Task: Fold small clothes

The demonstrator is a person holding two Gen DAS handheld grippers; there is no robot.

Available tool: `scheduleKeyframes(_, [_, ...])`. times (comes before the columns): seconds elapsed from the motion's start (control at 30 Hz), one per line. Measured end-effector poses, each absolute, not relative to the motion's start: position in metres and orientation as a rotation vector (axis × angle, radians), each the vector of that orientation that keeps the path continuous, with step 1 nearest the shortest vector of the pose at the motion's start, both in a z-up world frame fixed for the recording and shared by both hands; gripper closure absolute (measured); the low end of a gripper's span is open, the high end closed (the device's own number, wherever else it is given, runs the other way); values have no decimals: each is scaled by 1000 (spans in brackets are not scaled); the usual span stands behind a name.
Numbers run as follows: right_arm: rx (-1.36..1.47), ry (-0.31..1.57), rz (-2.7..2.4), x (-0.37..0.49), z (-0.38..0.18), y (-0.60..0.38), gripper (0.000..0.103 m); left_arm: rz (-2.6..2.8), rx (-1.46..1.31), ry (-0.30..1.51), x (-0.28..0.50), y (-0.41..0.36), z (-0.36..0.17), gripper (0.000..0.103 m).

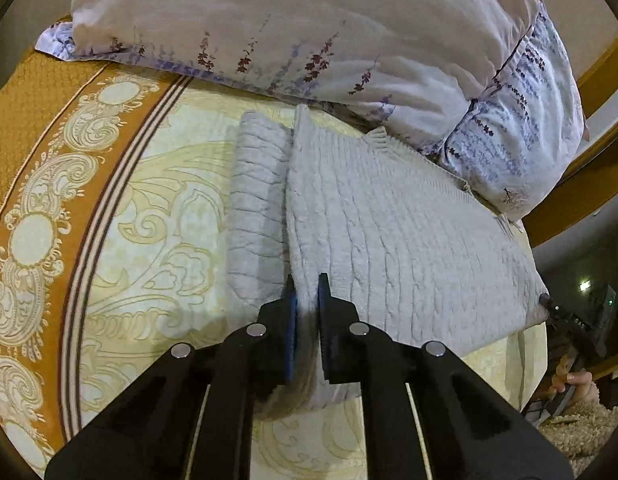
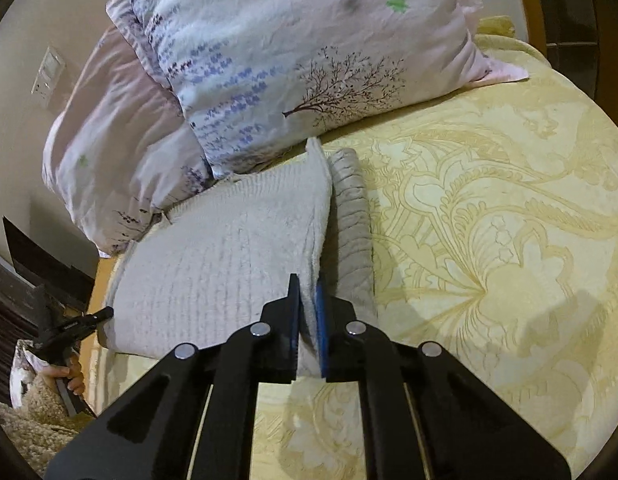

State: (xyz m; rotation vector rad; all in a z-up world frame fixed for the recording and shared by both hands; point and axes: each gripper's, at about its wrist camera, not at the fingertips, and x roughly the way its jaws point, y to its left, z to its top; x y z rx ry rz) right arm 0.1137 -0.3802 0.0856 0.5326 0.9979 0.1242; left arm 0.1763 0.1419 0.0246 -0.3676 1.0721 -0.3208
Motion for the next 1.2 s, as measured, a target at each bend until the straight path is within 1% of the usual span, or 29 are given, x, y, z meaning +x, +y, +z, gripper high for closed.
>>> scheduleKeyframes(0.1, [518, 1020, 86, 106, 83, -379, 96, -336, -346, 1072, 175, 143, 26, 95])
scheduleKeyframes(0.27, [469, 1119, -58, 110, 53, -385, 96, -335, -292, 1091, 177, 142, 18, 95])
scheduleKeyframes(0.4, [410, 1142, -95, 121, 50, -381, 93, -328, -275, 1102, 179, 141, 12, 95])
scheduleKeyframes(0.43, [387, 1140, -100, 122, 53, -380, 87, -326, -285, 1101, 179, 142, 13, 95])
scheduleKeyframes(0.47, [383, 1129, -109, 122, 57, -381, 77, -326, -296, 1101, 179, 143, 14, 93])
scheduleKeyframes(0.5, [390, 1109, -116, 122, 61, -383, 74, -324, -313, 1093, 178, 145, 17, 92])
scheduleKeyframes(0.53, [398, 1087, -120, 123, 66, -385, 66, -324, -330, 1087, 177, 146, 20, 87])
scheduleKeyframes(0.57, [401, 1058, -120, 121, 72, -384, 62, -317, -343, 1077, 175, 148, 23, 75])
scheduleKeyframes(0.6, [402, 1031, -109, 122, 77, -383, 62, -311, -354, 1063, 174, 150, 27, 66])
scheduleKeyframes(0.63, [401, 1005, -81, 125, 82, -379, 61, -304, -364, 1043, 173, 151, 31, 46])
scheduleKeyframes(0.67, [395, 994, -50, 131, 85, -375, 59, -295, -370, 1006, 171, 151, 39, 34])
scheduleKeyframes(0.73, [362, 994, 13, 144, 86, -358, 57, -311, -377, 962, 172, 147, 48, 33])
scheduleKeyframes(0.83, [316, 1018, 96, 164, 81, -332, 55, -349, -363, 941, 182, 129, 54, 25])
scheduleKeyframes(0.87, [288, 1024, 120, 172, 79, -320, 55, -354, -344, 945, 186, 121, 54, 25])
scheduleKeyframes(0.93, [223, 1023, 151, 181, 76, -300, 55, -363, -298, 970, 193, 104, 49, 23])
scheduleKeyframes(1.0, [179, 1034, 166, 186, 72, -286, 51, -371, -266, 993, 200, 90, 41, 20])
scheduleKeyframes(1.07, [146, 1105, 147, 193, 55, -279, 46, -355, -241, 1020, 206, 83, 30, 16])
scheduleKeyframes(1.1, [137, 1129, 141, 193, 48, -279, 46, -337, -231, 1043, 209, 81, 22, 16])
scheduleKeyframes(1.13, [121, 1100, 151, 191, 48, -278, 45, -332, -227, 1050, 209, 80, 17, 15])
scheduleKeyframes(1.2, [114, 1115, 151, 193, 52, -278, 45, -332, -219, 1035, 206, 79, 20, 14])
